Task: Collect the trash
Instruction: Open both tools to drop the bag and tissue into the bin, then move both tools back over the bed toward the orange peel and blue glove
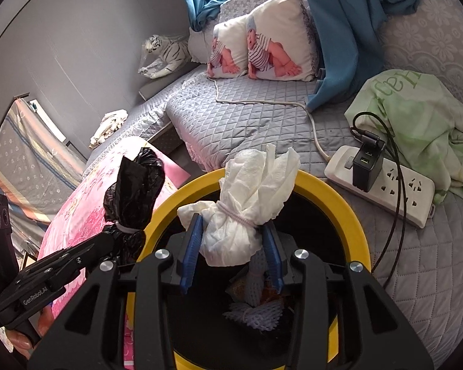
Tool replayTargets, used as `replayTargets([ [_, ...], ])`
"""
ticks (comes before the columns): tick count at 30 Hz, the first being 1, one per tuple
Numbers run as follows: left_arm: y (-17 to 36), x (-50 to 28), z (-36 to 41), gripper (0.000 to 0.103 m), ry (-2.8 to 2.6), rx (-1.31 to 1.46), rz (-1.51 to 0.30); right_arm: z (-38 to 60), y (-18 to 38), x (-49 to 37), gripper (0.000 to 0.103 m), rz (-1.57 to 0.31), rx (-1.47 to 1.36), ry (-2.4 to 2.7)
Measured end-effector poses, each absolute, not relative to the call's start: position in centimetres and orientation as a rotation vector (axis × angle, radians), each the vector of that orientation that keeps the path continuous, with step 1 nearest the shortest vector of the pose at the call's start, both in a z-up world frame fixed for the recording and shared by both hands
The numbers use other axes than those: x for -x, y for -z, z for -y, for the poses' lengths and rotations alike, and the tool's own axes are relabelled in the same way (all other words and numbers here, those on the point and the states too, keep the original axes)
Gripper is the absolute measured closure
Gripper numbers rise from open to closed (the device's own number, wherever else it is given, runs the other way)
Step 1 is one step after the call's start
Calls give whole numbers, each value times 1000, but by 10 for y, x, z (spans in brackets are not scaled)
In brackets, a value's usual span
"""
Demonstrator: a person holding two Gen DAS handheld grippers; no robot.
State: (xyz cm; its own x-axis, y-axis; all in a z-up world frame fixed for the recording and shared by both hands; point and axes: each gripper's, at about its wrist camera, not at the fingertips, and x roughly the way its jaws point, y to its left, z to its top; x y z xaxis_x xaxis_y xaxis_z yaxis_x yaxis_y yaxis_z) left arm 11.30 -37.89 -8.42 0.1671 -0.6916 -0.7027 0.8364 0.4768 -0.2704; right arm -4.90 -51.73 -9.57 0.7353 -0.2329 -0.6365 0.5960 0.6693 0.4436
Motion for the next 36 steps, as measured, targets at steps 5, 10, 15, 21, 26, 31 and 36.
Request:
replayTargets([
  [5,80,-119,372,46,1058,-151,-875,524,94,56,51,-557,-713,524],
  [10,72,-130,356,35,1003,-119,-848,525,89,63,43,-535,-723,539],
  [15,59,-144,330,28,946,-79,-801,516,79,60,34,-509,-702,501],
  [21,45,-164,286,24,852,-61,-747,489,67,34,32,-526,-644,399],
  [26,41,-185,239,23,750,-58,-730,458,59,6,32,-560,-602,308],
  [31,43,-206,185,23,642,-45,-731,417,50,-27,32,-589,-537,206],
  [36,45,-225,130,23,547,-7,-732,371,41,-58,31,-616,-473,94],
])
